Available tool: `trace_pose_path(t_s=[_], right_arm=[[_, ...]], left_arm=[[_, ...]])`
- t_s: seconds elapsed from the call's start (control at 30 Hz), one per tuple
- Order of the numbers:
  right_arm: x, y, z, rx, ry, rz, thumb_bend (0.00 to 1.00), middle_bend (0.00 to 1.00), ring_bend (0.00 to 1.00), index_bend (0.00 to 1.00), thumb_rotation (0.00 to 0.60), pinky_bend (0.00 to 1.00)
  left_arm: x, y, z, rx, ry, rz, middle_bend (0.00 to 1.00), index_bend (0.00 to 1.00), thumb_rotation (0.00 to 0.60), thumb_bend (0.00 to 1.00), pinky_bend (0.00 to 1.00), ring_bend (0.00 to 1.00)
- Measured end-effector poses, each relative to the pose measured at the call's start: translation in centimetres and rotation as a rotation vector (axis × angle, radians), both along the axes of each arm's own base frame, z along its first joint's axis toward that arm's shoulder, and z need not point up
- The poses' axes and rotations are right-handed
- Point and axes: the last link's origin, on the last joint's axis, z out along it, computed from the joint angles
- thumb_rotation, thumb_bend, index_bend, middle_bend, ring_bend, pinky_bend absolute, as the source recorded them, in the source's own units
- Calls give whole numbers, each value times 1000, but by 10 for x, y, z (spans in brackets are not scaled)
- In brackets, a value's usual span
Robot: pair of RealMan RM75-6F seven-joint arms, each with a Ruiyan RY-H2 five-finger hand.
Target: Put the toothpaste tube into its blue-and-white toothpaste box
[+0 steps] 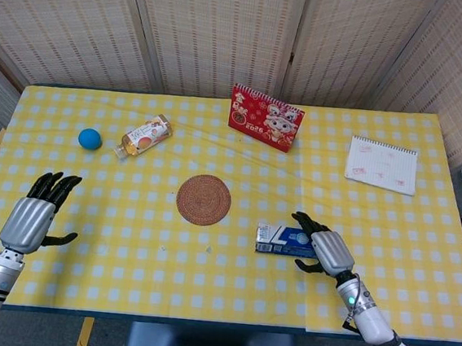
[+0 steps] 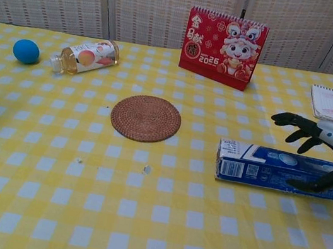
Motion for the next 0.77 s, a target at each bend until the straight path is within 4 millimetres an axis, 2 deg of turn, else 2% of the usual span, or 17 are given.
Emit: trace_pose_path(t_s=[0.13,0.23,0.47,0.6,0.77], right_arm=[[5,5,12,25,-10,-6,303,0,21,0,600,50],[4,9,29,-8,3,7,303,0,6,0,600,50],[-11,28,74,-267,175,47,303,0,0,0,600,0],[-34,58,107,-443,260,-8,303,0,0,0,600,0],[-62,98,129,-520,313,-85,303,0,0,0,600,0]], left_arm=[[-3,-6,4,19,-10,6,131,87,600,122,79,58],[-8,-13,9,54,-5,9,114,94,600,123,75,58],[-33,-44,20,131,35,83,107,102,600,125,54,55],[-45,-59,24,138,18,133,105,107,600,127,54,55],[-54,-79,25,149,7,173,104,107,600,127,54,55]])
